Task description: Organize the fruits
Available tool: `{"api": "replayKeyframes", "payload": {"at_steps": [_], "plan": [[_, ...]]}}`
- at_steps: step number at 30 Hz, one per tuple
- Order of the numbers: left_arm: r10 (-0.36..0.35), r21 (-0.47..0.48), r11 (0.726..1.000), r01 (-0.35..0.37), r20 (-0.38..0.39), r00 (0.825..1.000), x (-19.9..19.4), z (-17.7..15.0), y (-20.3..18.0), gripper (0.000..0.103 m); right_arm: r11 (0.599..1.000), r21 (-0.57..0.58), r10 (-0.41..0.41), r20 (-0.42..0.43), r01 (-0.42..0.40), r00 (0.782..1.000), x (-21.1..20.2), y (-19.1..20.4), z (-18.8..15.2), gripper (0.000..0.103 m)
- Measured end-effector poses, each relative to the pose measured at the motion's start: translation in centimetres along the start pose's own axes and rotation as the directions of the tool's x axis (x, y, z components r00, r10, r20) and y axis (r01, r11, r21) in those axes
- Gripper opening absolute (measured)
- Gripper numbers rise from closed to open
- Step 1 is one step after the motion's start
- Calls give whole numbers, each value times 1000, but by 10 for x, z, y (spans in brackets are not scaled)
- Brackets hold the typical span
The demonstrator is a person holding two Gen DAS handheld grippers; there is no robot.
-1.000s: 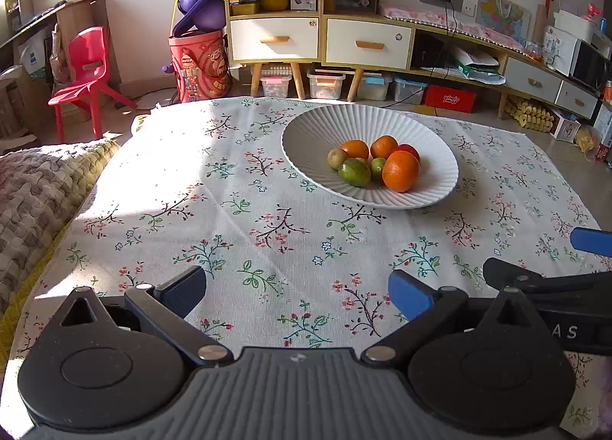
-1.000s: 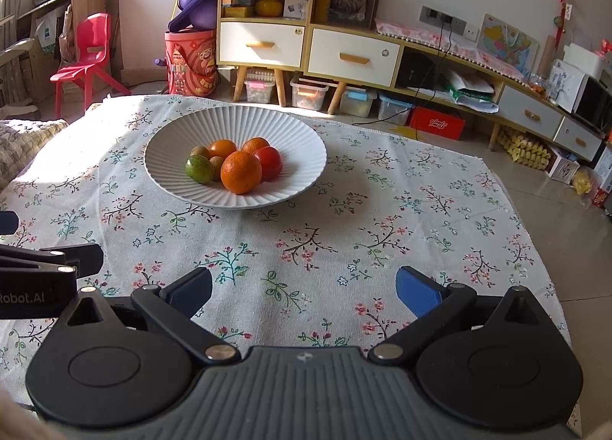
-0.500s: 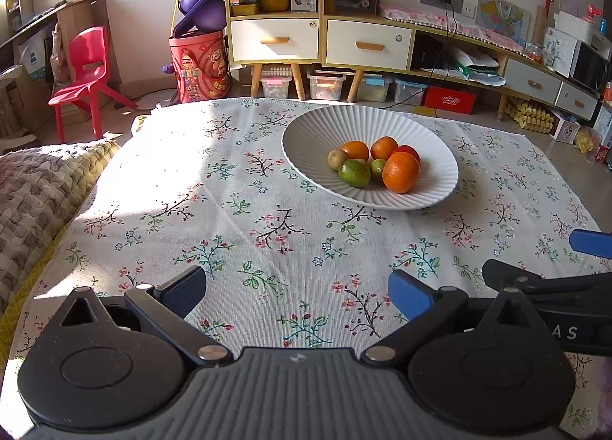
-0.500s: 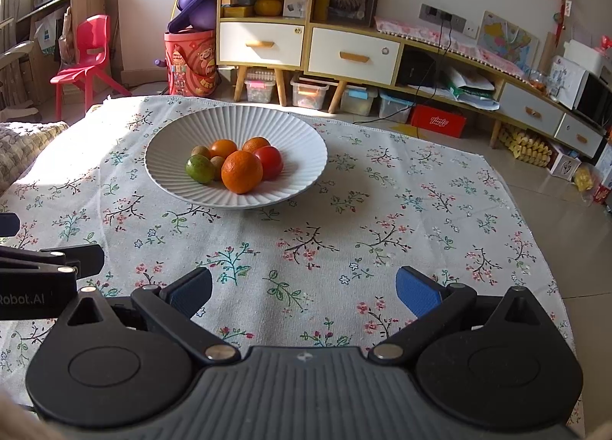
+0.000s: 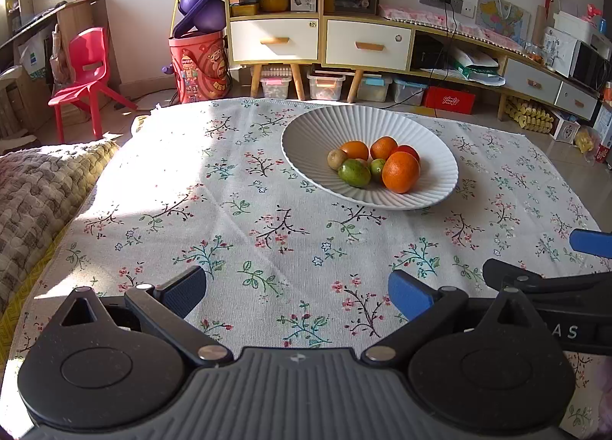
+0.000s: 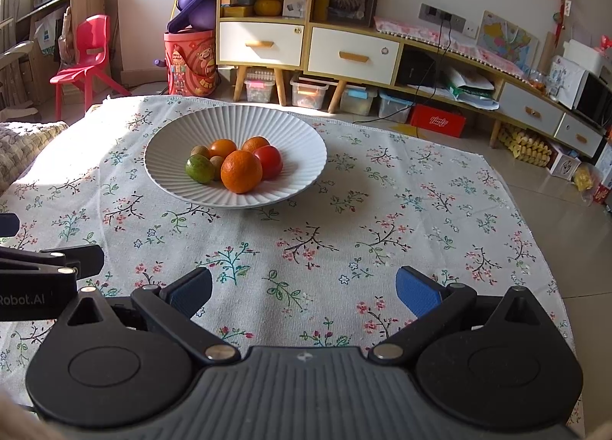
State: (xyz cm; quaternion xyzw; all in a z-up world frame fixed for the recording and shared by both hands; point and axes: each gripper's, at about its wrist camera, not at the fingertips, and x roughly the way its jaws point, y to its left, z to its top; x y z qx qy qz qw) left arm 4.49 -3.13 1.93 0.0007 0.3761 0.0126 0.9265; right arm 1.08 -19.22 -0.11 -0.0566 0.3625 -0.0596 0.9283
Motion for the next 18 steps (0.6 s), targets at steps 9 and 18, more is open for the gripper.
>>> {"api": "replayKeyframes", "payload": {"at_steps": [9, 18], "plan": [[-2, 0, 1000, 2, 1, 1000, -1, 1, 0, 92, 1000, 2, 0, -2, 0, 1000, 0, 0, 0, 103], [-2, 1, 1000, 2, 1, 1000, -1, 1, 1, 92, 1000, 2, -1, -1, 1, 1000, 0, -1, 0, 103]]}}
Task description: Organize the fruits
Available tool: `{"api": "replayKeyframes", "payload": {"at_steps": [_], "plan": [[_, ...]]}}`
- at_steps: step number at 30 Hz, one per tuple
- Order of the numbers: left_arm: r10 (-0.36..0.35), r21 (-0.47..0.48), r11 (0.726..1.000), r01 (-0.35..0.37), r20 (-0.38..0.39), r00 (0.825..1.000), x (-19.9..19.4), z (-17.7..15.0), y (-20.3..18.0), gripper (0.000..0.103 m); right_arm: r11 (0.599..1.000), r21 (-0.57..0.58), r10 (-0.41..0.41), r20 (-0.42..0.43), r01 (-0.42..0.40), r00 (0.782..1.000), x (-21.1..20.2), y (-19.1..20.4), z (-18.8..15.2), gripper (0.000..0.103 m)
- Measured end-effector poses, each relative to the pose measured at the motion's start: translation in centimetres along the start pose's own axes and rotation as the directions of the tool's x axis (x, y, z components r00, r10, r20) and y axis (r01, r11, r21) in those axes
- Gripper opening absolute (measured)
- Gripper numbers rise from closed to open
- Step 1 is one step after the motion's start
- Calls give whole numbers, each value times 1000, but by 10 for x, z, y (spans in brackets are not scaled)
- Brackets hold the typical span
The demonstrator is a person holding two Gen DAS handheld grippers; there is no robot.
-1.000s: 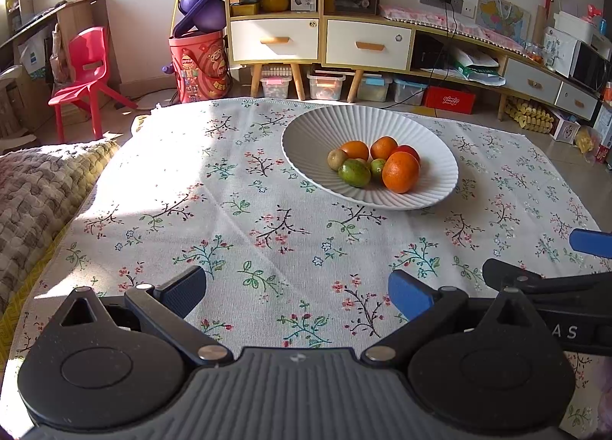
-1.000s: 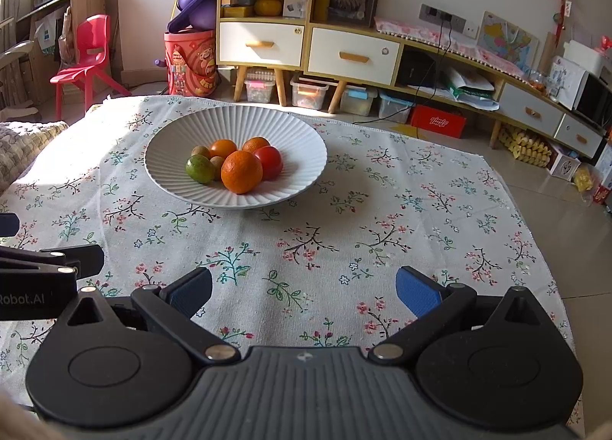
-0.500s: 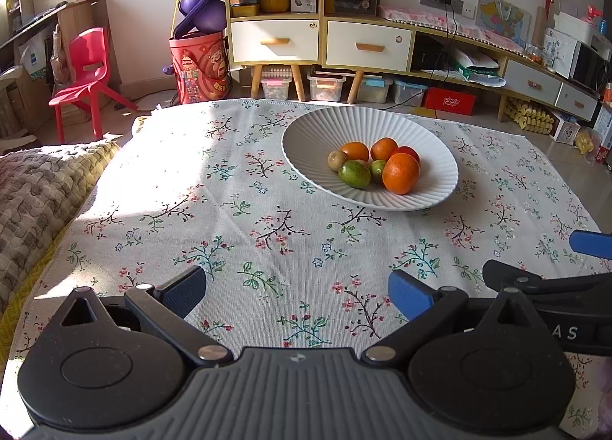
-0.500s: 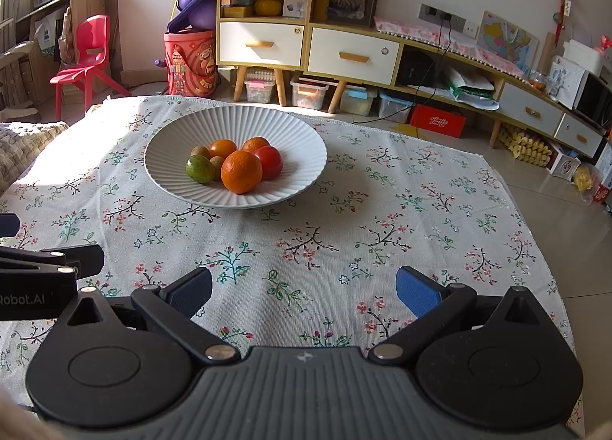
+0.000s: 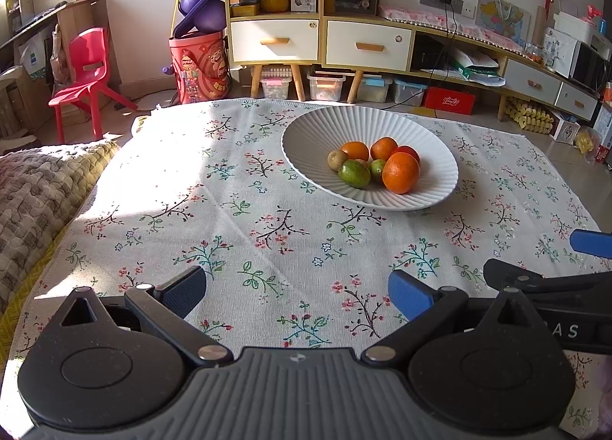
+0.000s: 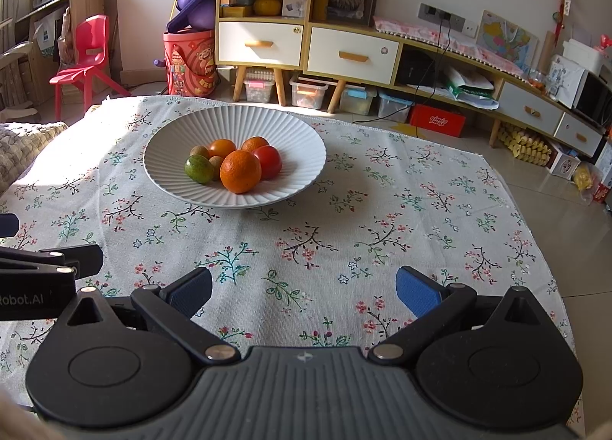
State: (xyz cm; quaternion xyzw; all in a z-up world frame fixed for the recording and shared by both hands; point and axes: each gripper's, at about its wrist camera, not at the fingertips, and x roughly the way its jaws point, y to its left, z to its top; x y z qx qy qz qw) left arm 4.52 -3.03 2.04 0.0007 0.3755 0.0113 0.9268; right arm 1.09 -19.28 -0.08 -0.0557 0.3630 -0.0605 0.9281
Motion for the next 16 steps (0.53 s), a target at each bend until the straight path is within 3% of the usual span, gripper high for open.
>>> {"api": "replayKeyframes", "payload": {"at_steps": [16], "plan": [[5, 6, 1000, -5, 1, 1000, 0, -1, 0, 92, 1000, 2, 0, -1, 0, 1000, 0, -1, 0, 103]]}}
